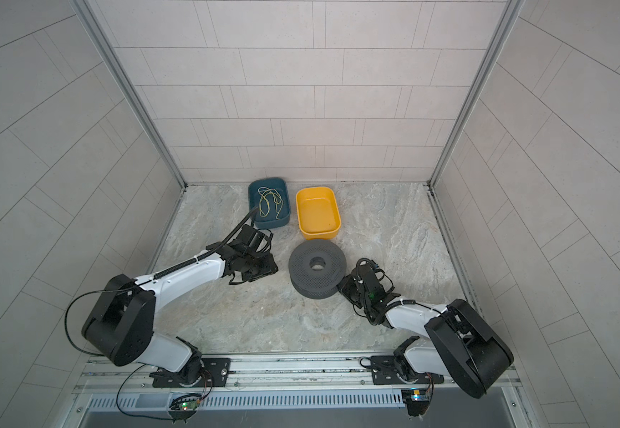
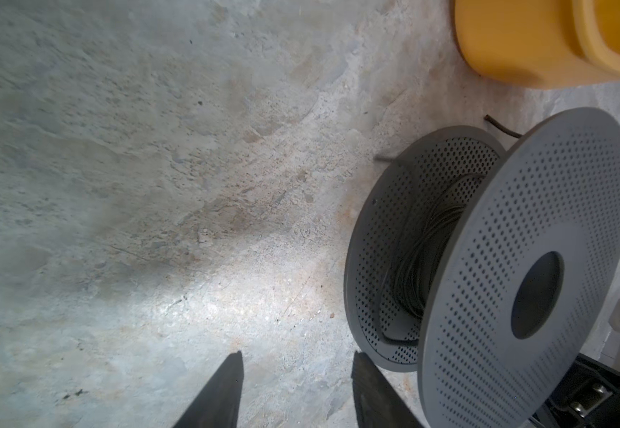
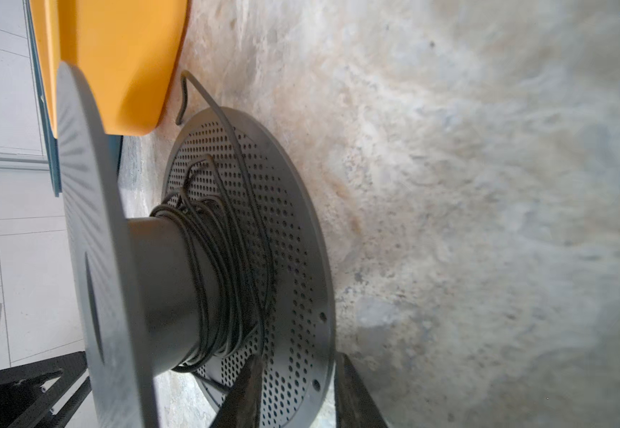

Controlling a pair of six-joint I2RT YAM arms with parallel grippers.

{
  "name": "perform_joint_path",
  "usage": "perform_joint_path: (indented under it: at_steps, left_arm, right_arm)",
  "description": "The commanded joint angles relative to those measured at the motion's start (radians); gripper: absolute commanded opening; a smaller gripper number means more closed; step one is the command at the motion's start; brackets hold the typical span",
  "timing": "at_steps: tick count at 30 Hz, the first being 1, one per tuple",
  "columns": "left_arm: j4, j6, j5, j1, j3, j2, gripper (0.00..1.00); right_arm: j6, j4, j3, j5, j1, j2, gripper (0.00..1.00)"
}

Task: Wrap the cables
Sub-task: 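Open both grippers and lift them away from the spool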

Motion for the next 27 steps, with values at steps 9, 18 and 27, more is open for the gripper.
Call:
perform_joint_path:
  at_steps: [9,18,27]
  left_arm:
    - [-0.007,0.027,0.013,0.023,0.003,-0.001,0.54]
    - [-0.09,0.137,0.013,0.055,0.08,-0.044,0.65]
    - [-0.145,0.249,-0.022,0.125,0.184,-0.07,1.0]
  right_arm:
    - [-0.024,-0.115,-0.005,0.049,-0.004,-0.1,0.38]
    - [-0.115,-0.337,0.025,0.131,-0.011,-0.357,0.61]
    - [-0.477,-0.645,0.16,0.236,-0.121,-0.58,0.89]
